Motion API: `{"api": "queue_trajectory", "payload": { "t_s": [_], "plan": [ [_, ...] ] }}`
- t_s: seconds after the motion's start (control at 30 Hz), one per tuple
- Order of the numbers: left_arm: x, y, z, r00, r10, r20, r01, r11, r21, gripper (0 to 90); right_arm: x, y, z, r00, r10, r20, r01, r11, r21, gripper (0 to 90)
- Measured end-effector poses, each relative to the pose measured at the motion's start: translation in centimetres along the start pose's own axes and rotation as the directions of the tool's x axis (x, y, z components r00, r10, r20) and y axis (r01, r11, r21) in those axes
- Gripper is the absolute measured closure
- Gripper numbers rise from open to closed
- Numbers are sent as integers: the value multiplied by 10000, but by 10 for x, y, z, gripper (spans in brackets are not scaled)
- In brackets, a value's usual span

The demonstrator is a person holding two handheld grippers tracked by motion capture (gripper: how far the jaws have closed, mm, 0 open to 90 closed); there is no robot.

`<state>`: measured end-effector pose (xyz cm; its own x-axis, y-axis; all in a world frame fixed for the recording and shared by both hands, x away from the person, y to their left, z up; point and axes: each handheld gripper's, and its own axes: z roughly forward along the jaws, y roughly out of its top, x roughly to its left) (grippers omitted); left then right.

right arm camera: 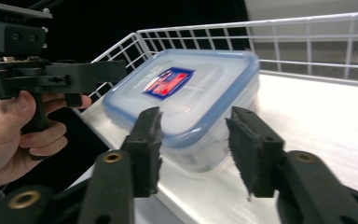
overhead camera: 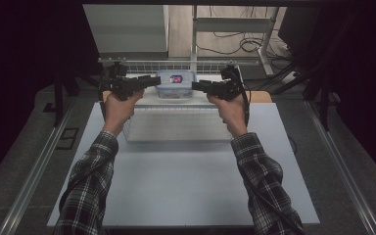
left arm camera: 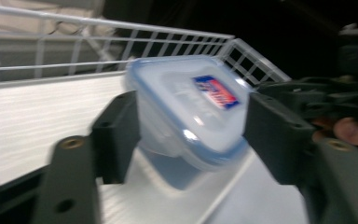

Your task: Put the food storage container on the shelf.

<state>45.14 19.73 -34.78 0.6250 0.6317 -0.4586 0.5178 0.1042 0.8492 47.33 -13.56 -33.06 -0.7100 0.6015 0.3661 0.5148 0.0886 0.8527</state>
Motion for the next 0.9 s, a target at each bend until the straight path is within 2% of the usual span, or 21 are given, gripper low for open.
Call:
{"api": "queue_trajectory", "payload": {
  "t_s": [0.03,0.07,0.13,0.17,0.2,0.33,0.47,0.8,0.9],
  "plan": [
    [-3,-5,-1,9994,347,-67,-348,9994,-46,245,1,-4,0,9999,-84,-118,84,10000,9,431],
    [-4,-7,-1,9985,534,-148,-534,9986,-29,223,2,-7,0,9998,-155,-157,156,9999,61,405],
    [-7,-11,-2,9969,748,-246,-747,9972,40,186,4,-11,0,9993,-365,-62,366,9993,109,345],
    [-7,-11,-2,9969,748,-246,-747,9972,40,173,4,-11,0,9993,-365,-62,366,9993,109,345],
    [-11,-15,-4,9954,904,-327,-905,9959,-7,155,5,-15,0,9976,-695,67,694,9975,130,294],
    [-18,-24,-7,9910,1326,-170,-1325,9912,62,100,9,-21,-2,9928,-1180,194,1177,9929,155,221],
    [-24,-35,-10,9860,1664,-84,-1662,9859,202,71,13,-28,-4,9877,-1539,288,1531,9878,271,181],
    [-38,-60,-21,9794,1998,278,-2004,9795,201,49,26,-45,-9,9783,-2053,265,2047,9785,238,122],
    [-46,-67,-24,9737,2268,234,-2274,9734,285,44,31,-50,-10,9767,-2143,135,2140,9766,204,109]
  ]
}}
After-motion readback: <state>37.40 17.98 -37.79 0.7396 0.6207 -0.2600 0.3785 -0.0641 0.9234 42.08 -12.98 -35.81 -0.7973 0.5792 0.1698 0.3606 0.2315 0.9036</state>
